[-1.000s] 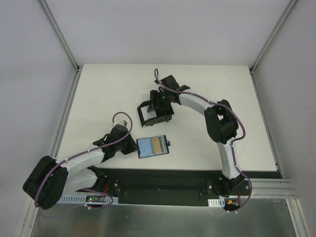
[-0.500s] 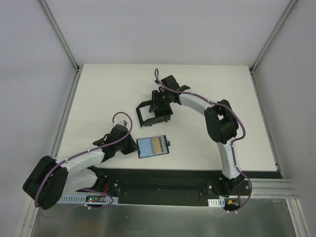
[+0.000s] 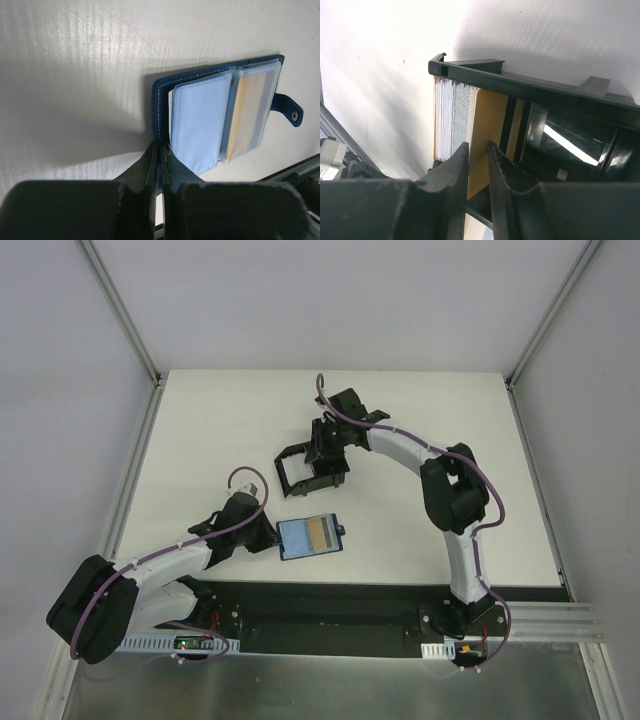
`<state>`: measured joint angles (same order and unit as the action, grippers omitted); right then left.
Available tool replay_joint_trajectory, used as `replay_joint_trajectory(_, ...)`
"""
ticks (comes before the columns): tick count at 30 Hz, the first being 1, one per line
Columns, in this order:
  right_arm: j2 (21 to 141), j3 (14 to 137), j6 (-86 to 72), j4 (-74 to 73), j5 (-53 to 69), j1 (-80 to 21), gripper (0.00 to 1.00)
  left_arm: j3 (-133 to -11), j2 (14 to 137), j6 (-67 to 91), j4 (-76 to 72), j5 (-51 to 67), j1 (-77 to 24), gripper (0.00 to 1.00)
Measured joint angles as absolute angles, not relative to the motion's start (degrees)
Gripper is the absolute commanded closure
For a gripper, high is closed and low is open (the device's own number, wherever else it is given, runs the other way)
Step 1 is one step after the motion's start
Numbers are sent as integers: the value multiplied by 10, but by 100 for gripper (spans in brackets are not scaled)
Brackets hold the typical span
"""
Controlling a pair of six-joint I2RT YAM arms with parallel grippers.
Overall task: Put the credit cards into the card holder
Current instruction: Pick up the credit card from the storage box, then insert the credit card into the card holder.
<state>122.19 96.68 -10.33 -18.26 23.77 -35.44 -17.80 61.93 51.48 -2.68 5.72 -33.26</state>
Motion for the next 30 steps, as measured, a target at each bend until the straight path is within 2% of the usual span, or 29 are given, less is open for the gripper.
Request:
replay_joint_trajectory(2, 1219, 967, -103, -183, 237, -354, 84, -178, 619, 515, -27, 57, -333, 100)
replay_joint_trajectory(7, 1213, 961, -100, -182, 225, -352, 99, -178, 619, 515, -27, 57, -333, 100)
replay_joint_trajectory(20, 1122, 916, -85, -173, 140, -352, 100, -178, 619, 515, -27, 57, -333, 100)
replay_joint_trajectory(30, 939, 737, -125, -68, 162, -351, 100, -178, 618, 510, -27, 57, -333, 100)
